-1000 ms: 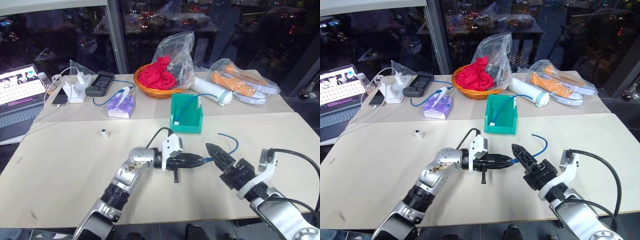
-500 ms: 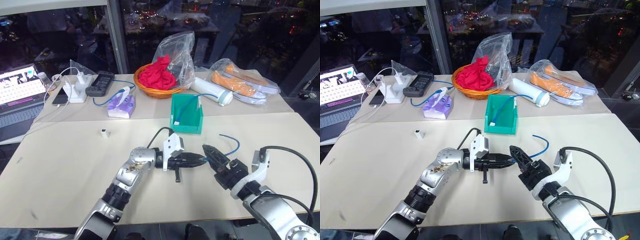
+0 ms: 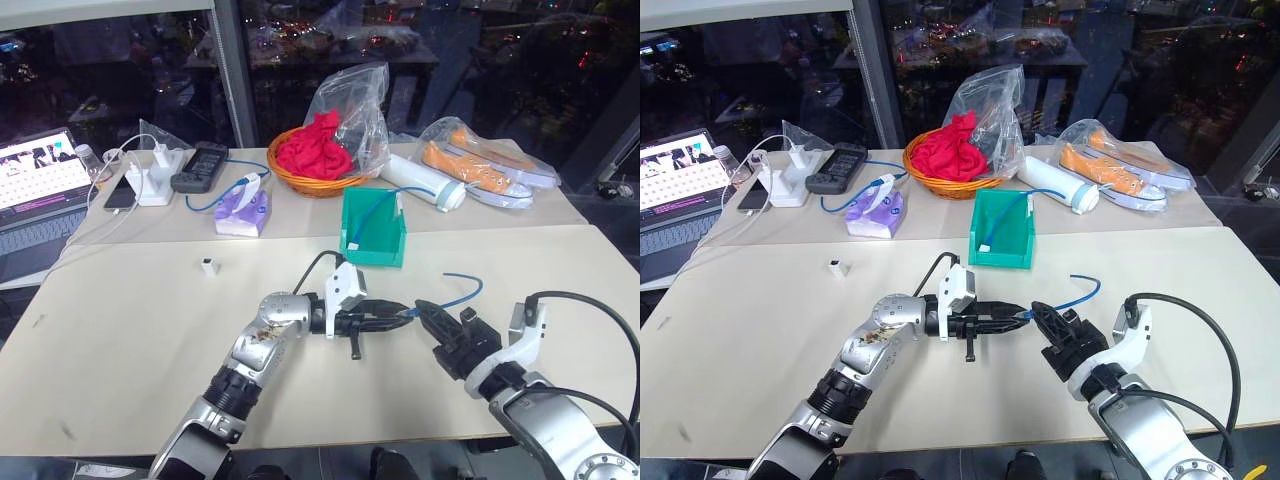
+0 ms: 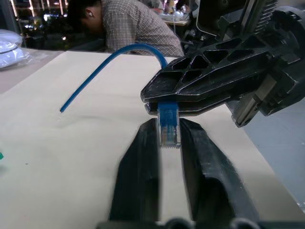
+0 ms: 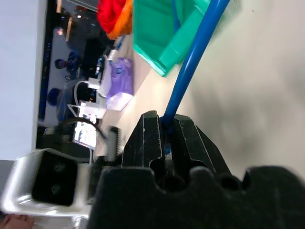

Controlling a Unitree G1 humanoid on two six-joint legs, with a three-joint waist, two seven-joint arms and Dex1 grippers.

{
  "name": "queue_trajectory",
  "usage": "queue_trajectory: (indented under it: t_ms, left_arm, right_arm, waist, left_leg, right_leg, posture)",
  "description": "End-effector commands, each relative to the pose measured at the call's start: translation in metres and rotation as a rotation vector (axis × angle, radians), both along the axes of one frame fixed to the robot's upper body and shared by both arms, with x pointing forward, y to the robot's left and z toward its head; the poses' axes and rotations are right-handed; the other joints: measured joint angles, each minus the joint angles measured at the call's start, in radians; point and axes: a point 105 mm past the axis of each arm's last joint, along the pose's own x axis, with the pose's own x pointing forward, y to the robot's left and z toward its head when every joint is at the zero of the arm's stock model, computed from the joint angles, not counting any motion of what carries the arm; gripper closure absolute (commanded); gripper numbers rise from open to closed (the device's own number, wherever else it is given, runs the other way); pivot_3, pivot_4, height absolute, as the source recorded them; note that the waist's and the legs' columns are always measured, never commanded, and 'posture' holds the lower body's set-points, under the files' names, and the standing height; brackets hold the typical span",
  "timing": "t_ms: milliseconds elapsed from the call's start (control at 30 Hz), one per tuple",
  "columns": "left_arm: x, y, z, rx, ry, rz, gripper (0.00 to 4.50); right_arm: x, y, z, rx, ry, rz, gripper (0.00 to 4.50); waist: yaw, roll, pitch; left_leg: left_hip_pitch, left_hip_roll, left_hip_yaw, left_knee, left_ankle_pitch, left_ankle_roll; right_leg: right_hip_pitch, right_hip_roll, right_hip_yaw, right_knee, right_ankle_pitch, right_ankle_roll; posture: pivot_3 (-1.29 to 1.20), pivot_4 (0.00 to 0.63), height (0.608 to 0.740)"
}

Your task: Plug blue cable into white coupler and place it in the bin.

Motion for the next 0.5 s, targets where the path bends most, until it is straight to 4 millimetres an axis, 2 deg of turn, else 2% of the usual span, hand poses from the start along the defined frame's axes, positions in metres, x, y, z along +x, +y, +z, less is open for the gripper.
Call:
queue_trajectory:
  t_ms: [33, 167, 233, 300, 400, 500]
  left_arm:
    - [0.021, 0.029, 0.027, -0.074, -0.061, 0.138, 1.73]
    - [0.062, 0.101, 0.055, -0.209, -0.131, 0.524, 0.21]
    - [0.075, 0.133, 0.06, -0.23, -0.198, 0.749, 0.1]
    - [0.08, 0.162, 0.062, -0.265, -0.229, 0.938, 0.1]
    - [0.071, 0.202, 0.051, -0.274, -0.228, 1.152, 0.1]
    - [0.063, 0.226, 0.038, -0.273, -0.184, 1.268, 0.1]
  right_arm:
    - [0.003, -0.003, 0.015, 0.0, -0.073, 0.007, 4.5]
    - [0.01, -0.012, 0.015, -0.024, -0.082, 0.009, 4.5]
    - [0.013, -0.013, 0.015, -0.035, -0.086, 0.017, 4.5]
    - [0.015, -0.014, 0.015, -0.041, -0.09, 0.02, 4.5]
    - [0.018, -0.012, 0.019, -0.074, -0.111, 0.041, 4.5]
    - [0.02, -0.006, 0.028, -0.122, -0.151, 0.08, 4.5]
  waist:
    - [-0.002, 0.0, 0.0]
    - [-0.001, 0.0, 0.0]
    - [0.0, 0.0, 0.0]
    - [0.001, 0.0, 0.0]
    - [0.001, 0.0, 0.0]
    - [-0.001, 0.0, 0.0]
  left_leg:
    - [0.0, 0.0, 0.0, 0.0, 0.0, 0.0]
    - [0.001, 0.0, 0.0, -0.001, 0.0, 0.0]
    - [0.001, 0.0, 0.0, 0.0, 0.0, 0.0]
    - [0.001, 0.0, 0.0, -0.001, 0.0, 0.0]
    - [0.0, 0.0, 0.0, -0.001, 0.001, -0.002]
    - [-0.001, 0.0, 0.0, -0.001, 0.001, -0.003]
  right_leg:
    - [0.0, 0.0, 0.0, 0.0, 0.0, 0.0]
    - [-0.001, 0.001, 0.0, 0.001, 0.0, 0.0]
    - [-0.001, 0.001, 0.0, 0.001, 0.0, 0.0]
    - [-0.001, 0.001, 0.0, 0.001, 0.0, 0.0]
    - [0.0, 0.0, -0.001, -0.002, 0.001, 0.001]
    - [-0.001, 0.0, -0.001, -0.004, 0.001, 0.002]
  posture:
    - [0.0, 0.15, 0.74]
    - [0.0, 0.15, 0.74]
    - [0.0, 0.15, 0.74]
    - [0.0, 0.15, 0.74]
    - [0.0, 0.15, 0.74]
    - [0.0, 0.15, 0.74]
